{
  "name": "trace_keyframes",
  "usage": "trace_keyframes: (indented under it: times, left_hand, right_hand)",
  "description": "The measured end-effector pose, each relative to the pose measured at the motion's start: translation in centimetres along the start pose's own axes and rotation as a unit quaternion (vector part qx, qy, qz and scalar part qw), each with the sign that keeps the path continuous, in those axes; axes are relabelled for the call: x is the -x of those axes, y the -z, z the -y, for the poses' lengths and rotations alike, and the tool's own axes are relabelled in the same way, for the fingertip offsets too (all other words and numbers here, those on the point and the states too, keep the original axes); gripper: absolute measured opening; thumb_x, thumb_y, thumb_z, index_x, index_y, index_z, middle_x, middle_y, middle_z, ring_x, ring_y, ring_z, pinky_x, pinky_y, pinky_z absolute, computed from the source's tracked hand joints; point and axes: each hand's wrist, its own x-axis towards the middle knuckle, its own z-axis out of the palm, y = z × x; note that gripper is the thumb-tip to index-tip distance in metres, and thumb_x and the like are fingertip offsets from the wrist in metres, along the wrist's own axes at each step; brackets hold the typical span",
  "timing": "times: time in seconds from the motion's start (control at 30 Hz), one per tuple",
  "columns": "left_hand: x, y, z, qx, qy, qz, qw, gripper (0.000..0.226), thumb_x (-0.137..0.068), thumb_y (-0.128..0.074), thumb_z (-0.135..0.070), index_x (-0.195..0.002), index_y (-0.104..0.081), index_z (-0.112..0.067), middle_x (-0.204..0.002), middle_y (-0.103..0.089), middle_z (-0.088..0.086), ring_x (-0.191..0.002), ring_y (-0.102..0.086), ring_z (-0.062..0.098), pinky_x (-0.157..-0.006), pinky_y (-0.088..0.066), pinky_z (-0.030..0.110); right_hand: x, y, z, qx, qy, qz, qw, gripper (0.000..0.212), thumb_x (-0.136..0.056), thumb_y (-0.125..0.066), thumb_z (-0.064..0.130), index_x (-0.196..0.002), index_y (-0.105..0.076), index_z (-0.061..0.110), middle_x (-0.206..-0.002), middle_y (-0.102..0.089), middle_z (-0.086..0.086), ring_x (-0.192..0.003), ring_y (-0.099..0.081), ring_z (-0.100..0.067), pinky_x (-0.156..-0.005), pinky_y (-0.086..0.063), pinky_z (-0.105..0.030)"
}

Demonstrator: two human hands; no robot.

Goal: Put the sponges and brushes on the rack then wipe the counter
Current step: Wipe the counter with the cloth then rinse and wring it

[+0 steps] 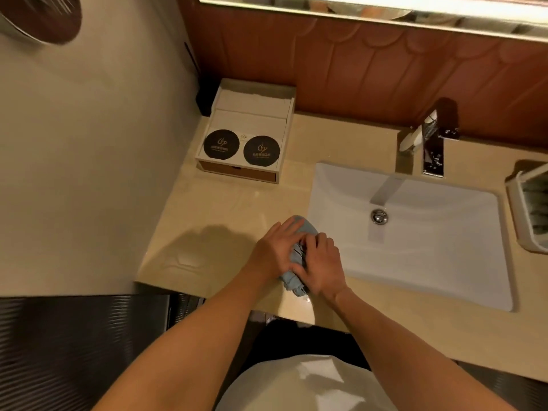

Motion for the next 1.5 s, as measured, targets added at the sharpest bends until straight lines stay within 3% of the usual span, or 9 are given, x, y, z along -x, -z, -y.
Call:
trace_keyframes:
  times: [0.1, 0.27, 0.5, 0.6, 0.7, 0.77, 0.9, 1.0, 1.5]
  left_hand:
    - [-0.1, 0.5, -0.7, 0.009, 0.033, -0.079, 0.996, 0.048, -0.104, -0.036, -0.033, -0.125, -0.068, -0.003, -0.141, -0.059, 0.017, -0.129, -0.058, 0.031, -0.107, -0.046, 0.042]
    - [-1.5, 1.2, -1.4, -0.058, 0.092, -0.080, 0.991, 0.040, -0.083, -0.061, -0.004, -0.123, -0.067, 0.001, -0.126, -0.067, 0.016, -0.114, -0.066, 0.030, -0.101, -0.051, 0.037]
    - [-3.7, 0.1, -1.8, -0.013, 0.167, -0.090, 0.982, 0.046, -0.107, -0.039, -0.017, -0.151, -0.039, -0.003, -0.158, -0.039, 0.014, -0.150, -0.028, 0.022, -0.124, -0.026, 0.039]
    - [-5.6, -0.8, 0.1, -0.038, 0.044, -0.082, 0.995, 0.045, -0.086, -0.065, -0.009, -0.126, -0.048, 0.004, -0.134, -0.058, 0.031, -0.136, -0.037, 0.038, -0.108, -0.039, 0.061]
    - [-8.2, -0.1, 1.3, 0.042, 0.100, 0.002, 0.994, 0.069, -0.062, -0.088, -0.006, -0.119, -0.050, 0.006, -0.126, -0.061, 0.035, -0.130, -0.046, 0.046, -0.103, -0.034, 0.064]
    - [-9.3, 0.5, 0.5, 0.100, 0.117, 0.025, 0.988, 0.061, -0.071, -0.074, -0.003, -0.125, -0.045, 0.004, -0.128, -0.057, 0.039, -0.131, -0.044, 0.049, -0.099, -0.035, 0.069]
    - [-11.8, 1.7, -1.1, 0.154, 0.221, -0.037, 0.962, 0.055, -0.109, -0.031, -0.028, -0.160, -0.018, -0.011, -0.168, -0.015, 0.010, -0.156, -0.010, 0.022, -0.127, -0.012, 0.040]
    - [-13.5, 1.3, -1.1, 0.245, 0.300, 0.005, 0.922, 0.059, -0.110, -0.016, -0.044, -0.161, 0.005, -0.025, -0.170, 0.009, -0.008, -0.153, 0.012, 0.005, -0.128, -0.001, 0.041]
    - [-21.1, 2.1, -0.1, 0.379, 0.391, -0.079, 0.835, 0.063, -0.105, -0.010, -0.058, -0.162, -0.009, -0.032, -0.170, -0.008, -0.005, -0.155, -0.005, 0.011, -0.127, -0.006, 0.039]
  right_hand:
    - [-0.8, -0.4, 0.1, 0.021, -0.019, -0.002, 1.000, 0.060, -0.091, -0.040, 0.066, -0.117, -0.052, 0.013, -0.102, -0.051, -0.008, -0.085, -0.044, -0.025, -0.073, -0.041, -0.039]
    - [-4.6, -0.1, 0.6, 0.069, -0.069, -0.010, 0.995, 0.044, -0.093, -0.053, 0.049, -0.117, -0.054, 0.012, -0.103, -0.053, -0.014, -0.087, -0.047, -0.031, -0.073, -0.041, -0.041]
    - [-9.0, 0.9, -0.2, 0.105, -0.088, -0.030, 0.990, 0.036, -0.084, -0.064, 0.022, -0.119, -0.056, 0.016, -0.104, -0.054, -0.013, -0.087, -0.048, -0.031, -0.071, -0.041, -0.039]
    - [-10.8, 1.5, -1.0, 0.124, -0.078, -0.029, 0.989, 0.048, -0.084, -0.065, 0.021, -0.130, -0.053, 0.020, -0.116, -0.053, -0.012, -0.094, -0.049, -0.030, -0.076, -0.042, -0.039]
    - [-12.7, 2.3, -2.0, 0.134, -0.071, -0.019, 0.988, 0.050, -0.081, -0.068, 0.021, -0.129, -0.052, 0.021, -0.125, -0.051, -0.010, -0.099, -0.048, -0.030, -0.080, -0.043, -0.040]
    - [-14.0, 2.9, -2.6, 0.146, -0.058, -0.010, 0.988, 0.056, -0.075, -0.073, 0.020, -0.127, -0.052, 0.021, -0.128, -0.051, -0.009, -0.101, -0.049, -0.031, -0.081, -0.043, -0.041]
    - [-16.3, 3.7, -3.2, 0.162, -0.039, -0.009, 0.986, 0.049, -0.080, -0.071, 0.024, -0.127, -0.055, 0.025, -0.132, -0.051, -0.007, -0.105, -0.048, -0.031, -0.083, -0.041, -0.040]
    - [-17.8, 4.1, -3.6, 0.170, -0.024, -0.011, 0.985, 0.045, -0.085, -0.066, 0.027, -0.128, -0.054, 0.027, -0.136, -0.049, -0.006, -0.110, -0.046, -0.031, -0.085, -0.040, -0.040]
    - [-23.7, 4.9, -5.1, 0.218, -0.032, -0.011, 0.975, 0.048, -0.100, -0.045, 0.034, -0.146, -0.043, 0.023, -0.151, -0.044, -0.005, -0.132, -0.039, -0.032, -0.098, -0.033, -0.045]
